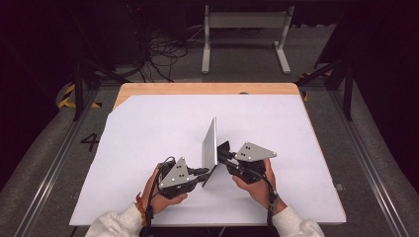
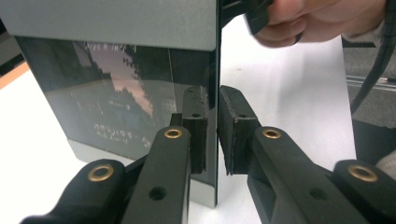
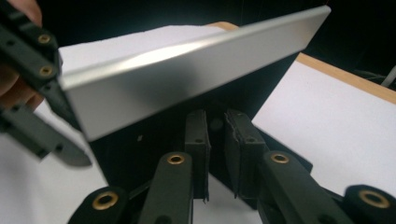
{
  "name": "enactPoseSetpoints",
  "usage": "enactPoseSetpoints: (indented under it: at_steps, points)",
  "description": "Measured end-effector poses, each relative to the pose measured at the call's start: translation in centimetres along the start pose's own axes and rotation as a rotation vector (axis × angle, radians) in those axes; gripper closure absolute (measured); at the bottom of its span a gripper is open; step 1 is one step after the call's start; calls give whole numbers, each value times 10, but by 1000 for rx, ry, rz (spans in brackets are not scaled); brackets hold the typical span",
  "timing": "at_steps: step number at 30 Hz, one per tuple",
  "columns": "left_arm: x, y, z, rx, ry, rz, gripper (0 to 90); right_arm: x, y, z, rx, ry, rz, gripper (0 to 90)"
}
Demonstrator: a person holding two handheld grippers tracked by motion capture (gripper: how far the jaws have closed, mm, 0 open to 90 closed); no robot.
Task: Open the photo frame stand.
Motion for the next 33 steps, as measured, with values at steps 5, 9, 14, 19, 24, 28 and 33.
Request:
enactPoseSetpoints:
  at_steps: [5, 9, 14, 19, 24, 28, 33]
  points:
    - [1, -9, 5, 2, -2, 37, 836, 10, -10, 8, -4, 25, 31, 754]
    - [-4, -18, 5, 2, -14, 81, 837, 20, -11, 17, -3, 49, 33, 723]
    - [-13, -23, 1, -22, -23, 114, 841, 22, -11, 30, 3, 80, 36, 669]
    - [-16, -25, 3, 1, -27, 118, 849, 15, -11, 34, -2, 92, 44, 630]
    - [-20, -24, -1, 3, -36, 110, 847, 12, -12, 34, -15, 84, 26, 609]
    - [-24, -20, -11, -22, -44, 106, 842, 11, -14, 35, -27, 97, 22, 599]
    - [-30, -19, -15, -23, -55, 103, 835, 11, -17, 33, -38, 73, 14, 657]
Point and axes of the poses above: each handheld gripper's, and its own axes: x roughly backward along the jaws, y roughly out of its top, z roughly to its left, the point moved 3 cm from there along -x, roughly forward along the jaws, and after that the axes turned 11 degrees about y, right-handed, at the moved point
